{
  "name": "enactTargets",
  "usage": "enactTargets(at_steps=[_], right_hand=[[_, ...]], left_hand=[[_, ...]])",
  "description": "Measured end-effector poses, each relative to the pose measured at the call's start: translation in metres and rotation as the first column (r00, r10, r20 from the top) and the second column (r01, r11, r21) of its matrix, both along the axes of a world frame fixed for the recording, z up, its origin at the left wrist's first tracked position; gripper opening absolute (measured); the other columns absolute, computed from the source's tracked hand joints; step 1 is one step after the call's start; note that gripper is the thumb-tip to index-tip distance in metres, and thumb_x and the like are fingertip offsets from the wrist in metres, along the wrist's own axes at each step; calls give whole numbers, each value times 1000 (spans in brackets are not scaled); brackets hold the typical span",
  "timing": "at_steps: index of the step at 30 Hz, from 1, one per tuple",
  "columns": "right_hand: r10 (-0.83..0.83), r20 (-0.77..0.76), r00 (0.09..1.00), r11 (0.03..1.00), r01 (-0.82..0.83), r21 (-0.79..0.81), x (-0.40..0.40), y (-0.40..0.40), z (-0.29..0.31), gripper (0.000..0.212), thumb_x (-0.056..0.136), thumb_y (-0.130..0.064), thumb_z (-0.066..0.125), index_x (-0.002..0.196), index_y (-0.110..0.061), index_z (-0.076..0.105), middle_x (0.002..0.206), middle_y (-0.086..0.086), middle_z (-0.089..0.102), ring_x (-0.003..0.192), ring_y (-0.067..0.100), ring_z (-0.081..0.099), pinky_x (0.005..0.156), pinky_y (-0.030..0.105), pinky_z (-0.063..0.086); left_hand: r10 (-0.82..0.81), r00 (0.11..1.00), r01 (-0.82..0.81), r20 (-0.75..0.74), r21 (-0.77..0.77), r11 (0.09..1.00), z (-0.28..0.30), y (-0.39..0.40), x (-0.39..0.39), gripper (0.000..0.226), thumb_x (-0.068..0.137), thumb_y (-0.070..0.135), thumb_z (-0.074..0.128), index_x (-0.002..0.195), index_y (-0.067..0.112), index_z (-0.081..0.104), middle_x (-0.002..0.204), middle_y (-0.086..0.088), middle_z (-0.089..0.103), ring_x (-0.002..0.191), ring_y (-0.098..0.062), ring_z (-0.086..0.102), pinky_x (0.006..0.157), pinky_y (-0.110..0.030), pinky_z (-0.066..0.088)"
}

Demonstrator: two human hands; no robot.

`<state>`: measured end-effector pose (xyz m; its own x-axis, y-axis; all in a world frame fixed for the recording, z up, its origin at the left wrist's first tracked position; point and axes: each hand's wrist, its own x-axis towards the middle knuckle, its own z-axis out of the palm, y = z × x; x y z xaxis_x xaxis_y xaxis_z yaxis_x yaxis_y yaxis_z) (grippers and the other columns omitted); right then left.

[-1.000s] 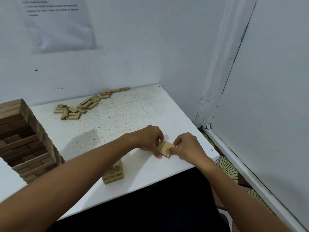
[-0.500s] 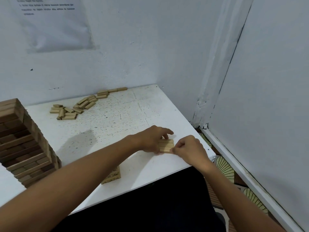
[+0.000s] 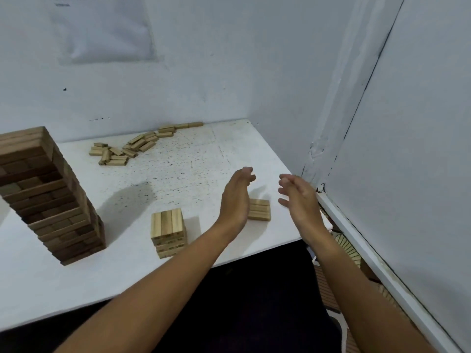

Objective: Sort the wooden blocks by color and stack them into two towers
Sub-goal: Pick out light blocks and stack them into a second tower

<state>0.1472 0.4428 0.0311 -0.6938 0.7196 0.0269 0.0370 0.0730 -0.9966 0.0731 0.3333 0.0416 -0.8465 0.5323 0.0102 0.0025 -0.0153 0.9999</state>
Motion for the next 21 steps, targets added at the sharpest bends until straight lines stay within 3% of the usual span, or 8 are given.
enactTargets(at_steps=[2, 5, 9, 15, 16, 18, 21], right_hand=[[39, -68, 997, 992, -47, -121, -2, -5, -9, 30, 104, -33, 41, 130, -24, 53, 140, -3, 51, 129, 14, 47, 107, 37, 42], [75, -122, 990, 983, -94, -160, -4, -7, -20, 44, 104, -47, 29, 144, -35, 37, 156, -9, 31, 144, 10, 28, 119, 39, 26], [115, -167, 979, 977, -142, -159, -8, -13, -27, 63, 96, -64, 22, 152, -36, 19, 161, -12, 16, 148, 6, 12, 121, 35, 14], [141, -174, 975, 974, -168, -152, -13, -22, -27, 97, 69, -93, 31, 151, -45, 11, 161, -19, 8, 147, -2, 5, 119, 29, 7], [150, -168, 974, 973, -175, -147, -13, -22, -28, 99, 68, -94, 30, 151, -45, 10, 161, -20, 7, 147, -3, 4, 119, 28, 6], [169, -167, 971, 972, -192, -134, -15, -22, -29, 83, 82, -83, 22, 152, -42, 8, 161, -21, 6, 146, -5, 3, 122, 34, 2], [212, -142, 967, 967, -229, -115, -15, -24, -31, 72, 90, -73, 16, 154, -41, 5, 159, -26, 3, 142, -12, 2, 123, 36, 1]], left_hand=[[29, 997, -35, 71, 84, 996, -13, -2, 7, 41, 100, 53, 28, 124, 31, 53, 130, 7, 56, 123, -5, 46, 100, -27, 29], [39, 993, -56, 108, 155, 986, -25, -3, 12, 71, 82, 63, 24, 141, 27, 41, 143, 6, 44, 133, -6, 36, 105, -25, 23], [33, 993, -53, 111, 187, 981, -31, 1, 10, 83, 78, 64, 21, 151, 25, 27, 156, 5, 28, 143, -7, 24, 111, -24, 18], [21, 994, -40, 106, 181, 983, -34, 4, 6, 80, 81, 64, 19, 152, 28, 22, 159, 6, 22, 146, -5, 17, 119, -30, 13], [15, 994, -33, 106, 175, 984, -35, 4, 7, 78, 82, 65, 18, 152, 29, 21, 159, 7, 21, 146, -5, 16, 119, -29, 13], [-2, 995, -15, 103, 163, 987, -36, 5, 6, 74, 89, 70, 16, 151, 30, 20, 160, 9, 19, 146, -3, 14, 118, -27, 13], [-31, 996, 19, 89, 134, 991, -38, 6, 4, 73, 84, 67, 14, 150, 34, 20, 160, 10, 18, 146, -2, 13, 121, -30, 12]])
